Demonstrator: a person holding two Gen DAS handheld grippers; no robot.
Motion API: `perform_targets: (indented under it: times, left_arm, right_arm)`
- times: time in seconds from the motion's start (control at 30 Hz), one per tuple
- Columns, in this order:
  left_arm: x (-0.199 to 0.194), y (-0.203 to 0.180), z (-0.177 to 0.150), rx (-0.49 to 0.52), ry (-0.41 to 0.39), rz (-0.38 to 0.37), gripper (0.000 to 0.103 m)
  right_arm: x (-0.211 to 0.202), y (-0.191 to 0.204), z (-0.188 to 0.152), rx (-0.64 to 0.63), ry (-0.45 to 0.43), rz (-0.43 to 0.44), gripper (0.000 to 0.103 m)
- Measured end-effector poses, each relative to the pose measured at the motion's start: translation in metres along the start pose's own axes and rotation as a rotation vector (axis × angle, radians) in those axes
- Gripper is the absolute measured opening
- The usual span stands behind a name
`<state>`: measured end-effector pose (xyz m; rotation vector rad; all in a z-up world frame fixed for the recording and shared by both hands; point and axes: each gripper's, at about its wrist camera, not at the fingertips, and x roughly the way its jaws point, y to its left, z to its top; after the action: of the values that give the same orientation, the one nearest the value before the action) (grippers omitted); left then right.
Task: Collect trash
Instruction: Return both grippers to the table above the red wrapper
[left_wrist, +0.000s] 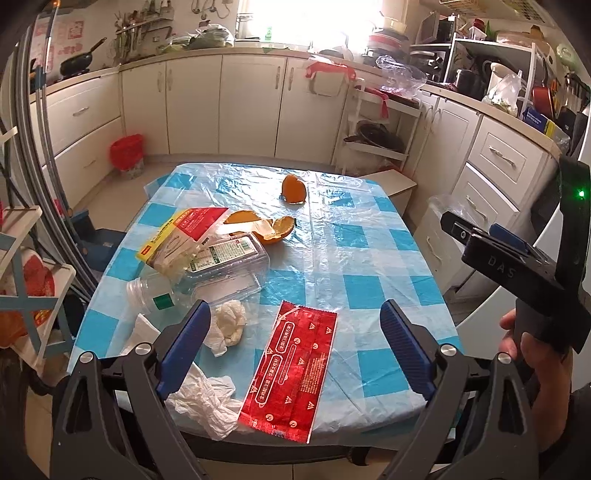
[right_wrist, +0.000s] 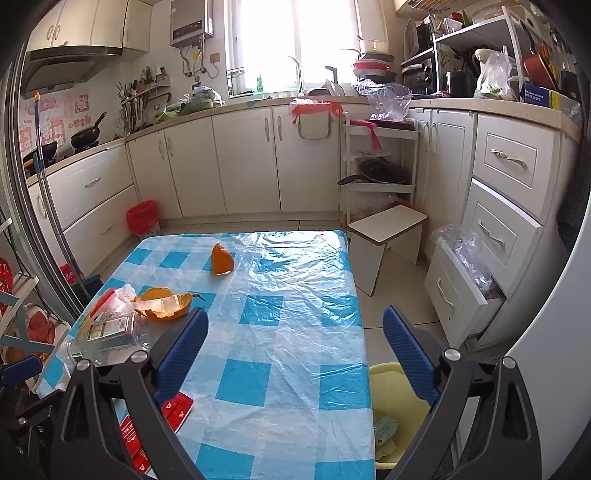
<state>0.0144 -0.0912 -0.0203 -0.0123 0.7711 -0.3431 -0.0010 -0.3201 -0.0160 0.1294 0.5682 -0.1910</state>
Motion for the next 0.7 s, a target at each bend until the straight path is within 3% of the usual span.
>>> perform_targets:
  times: [0.7]
  left_arm:
    - [-0.004, 0.016, -0.002, -0.03, -0.009, 0.043, 0.09]
  right_arm:
    - [0.004, 0.007, -0.019, -0.008, 0.049, 0.013, 0.092]
